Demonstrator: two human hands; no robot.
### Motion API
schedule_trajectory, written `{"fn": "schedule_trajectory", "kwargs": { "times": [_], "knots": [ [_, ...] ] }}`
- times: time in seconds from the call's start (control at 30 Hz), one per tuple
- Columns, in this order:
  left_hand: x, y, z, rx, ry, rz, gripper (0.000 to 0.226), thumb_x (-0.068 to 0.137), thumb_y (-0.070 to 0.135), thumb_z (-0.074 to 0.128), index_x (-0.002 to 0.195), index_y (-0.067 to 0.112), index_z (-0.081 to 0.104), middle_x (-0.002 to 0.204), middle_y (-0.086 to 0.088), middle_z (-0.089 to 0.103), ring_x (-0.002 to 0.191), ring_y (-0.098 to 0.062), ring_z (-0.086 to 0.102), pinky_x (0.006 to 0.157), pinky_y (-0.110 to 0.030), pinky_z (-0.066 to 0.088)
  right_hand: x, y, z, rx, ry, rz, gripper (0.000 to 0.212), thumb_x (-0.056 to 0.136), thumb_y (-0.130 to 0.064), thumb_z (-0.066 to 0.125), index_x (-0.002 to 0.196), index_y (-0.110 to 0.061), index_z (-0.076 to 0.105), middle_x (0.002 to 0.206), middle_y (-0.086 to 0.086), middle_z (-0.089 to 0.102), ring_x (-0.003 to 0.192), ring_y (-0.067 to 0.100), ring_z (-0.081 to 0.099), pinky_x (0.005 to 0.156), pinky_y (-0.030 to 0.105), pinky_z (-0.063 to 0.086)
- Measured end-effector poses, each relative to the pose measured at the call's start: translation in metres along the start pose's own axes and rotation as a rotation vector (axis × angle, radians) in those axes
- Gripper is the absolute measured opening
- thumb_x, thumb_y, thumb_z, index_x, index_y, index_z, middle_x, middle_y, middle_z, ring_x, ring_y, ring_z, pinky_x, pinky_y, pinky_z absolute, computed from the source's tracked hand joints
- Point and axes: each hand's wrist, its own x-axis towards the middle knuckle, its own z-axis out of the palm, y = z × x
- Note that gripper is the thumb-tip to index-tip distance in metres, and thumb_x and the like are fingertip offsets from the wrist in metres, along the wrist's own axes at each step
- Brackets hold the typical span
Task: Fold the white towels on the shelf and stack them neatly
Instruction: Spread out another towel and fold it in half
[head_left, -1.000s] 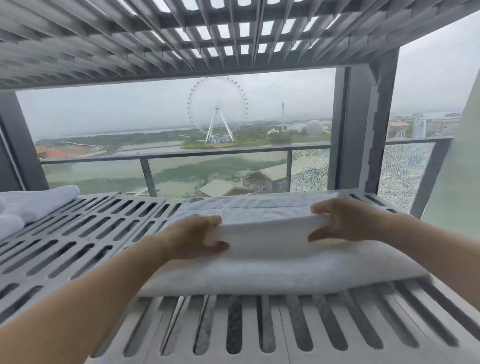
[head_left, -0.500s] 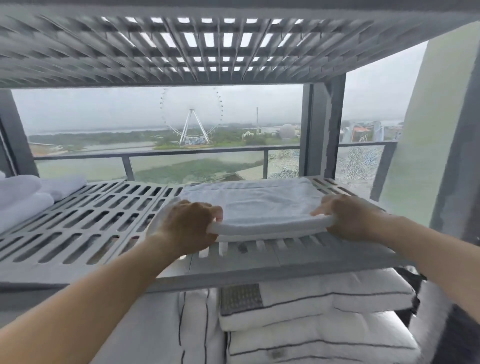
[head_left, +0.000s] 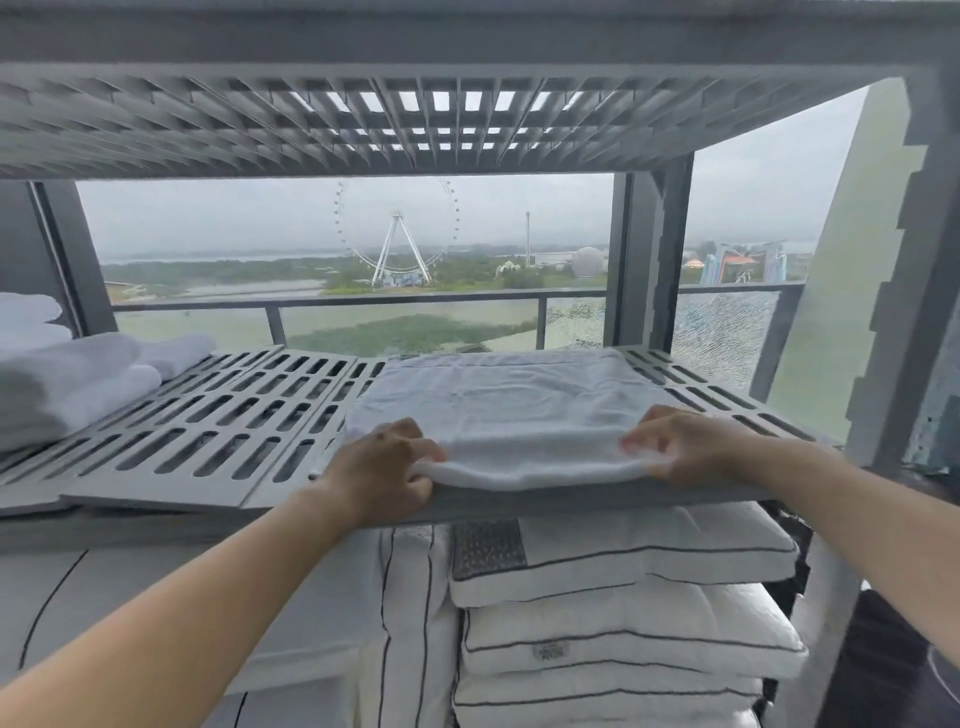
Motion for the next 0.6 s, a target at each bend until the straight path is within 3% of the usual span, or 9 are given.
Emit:
{"fn": "schedule_trajectory", "kwargs": {
  "times": [0.13,0.2,0.3,0.37,0.47,0.53,0.6],
  "knots": [
    [0.009,0.002,0.005,-0.057,-0.009,0.011,0.039,0.082,0.027,0.047,0.120,0.036,0.051,0.131,0.007,0.045,0.118,-0.015,0.045,0.096,-0.034,0.042,0.016,-0.005,0.001,0.102,0.038,-0.024,0.023,0.086,-0.031,0.053,0.107,-0.030,0.064,0.114,-0.008,0.049,0.093,0.006,0.051,0.083,0.024,0.035],
    [0.017,0.004,0.006,-0.038,-0.030,0.017,0.047,0.081,0.029,0.049,0.127,0.036,0.045,0.135,0.006,0.045,0.118,-0.017,0.047,0.096,-0.038,0.044,0.025,-0.010,0.002,0.099,0.085,-0.043,0.025,0.087,-0.039,0.054,0.107,-0.027,0.063,0.115,-0.006,0.051,0.091,0.006,0.051,0.081,0.025,0.036],
    [0.031,0.003,0.008,-0.003,-0.070,-0.010,0.054,0.083,0.024,0.051,0.135,0.036,0.038,0.137,0.004,0.048,0.120,-0.020,0.049,0.098,-0.039,0.043,0.034,-0.021,0.005,0.073,0.037,-0.112,0.066,0.069,-0.070,0.058,0.120,-0.027,0.056,0.116,-0.011,0.049,0.100,0.007,0.050,0.087,0.028,0.040],
    [0.040,0.000,0.007,-0.002,-0.036,-0.026,0.054,0.085,0.017,0.048,0.136,0.033,0.039,0.134,0.001,0.052,0.119,-0.021,0.051,0.097,-0.038,0.043,0.041,-0.027,0.010,-0.034,-0.022,-0.157,0.088,0.059,-0.077,0.060,0.130,-0.026,0.047,0.123,-0.011,0.046,0.113,0.009,0.045,0.098,0.031,0.037],
    [0.053,-0.003,-0.001,0.034,0.093,-0.005,0.050,0.087,0.010,0.045,0.134,0.027,0.044,0.129,-0.003,0.057,0.113,-0.024,0.056,0.093,-0.040,0.046,0.053,-0.031,0.014,-0.051,-0.039,-0.177,0.088,0.063,-0.061,0.067,0.137,-0.022,0.040,0.135,-0.007,0.044,0.124,0.013,0.041,0.103,0.027,0.032],
    [0.060,-0.006,-0.010,0.007,0.189,-0.002,0.046,0.086,0.006,0.044,0.127,0.024,0.052,0.122,-0.007,0.062,0.106,-0.028,0.059,0.087,-0.041,0.048,0.060,-0.033,0.011,-0.005,0.013,-0.185,0.069,0.070,-0.045,0.064,0.132,-0.021,0.046,0.132,-0.006,0.051,0.121,0.014,0.046,0.099,0.025,0.034],
    [0.064,-0.007,-0.018,-0.013,0.255,0.002,0.040,0.085,0.005,0.044,0.118,0.023,0.057,0.111,-0.008,0.066,0.098,-0.029,0.061,0.081,-0.040,0.049,0.064,-0.030,0.006,-0.017,0.095,-0.208,0.043,0.073,-0.023,0.059,0.116,-0.023,0.059,0.114,-0.002,0.064,0.107,0.019,0.056,0.091,0.030,0.044]
  ]
}}
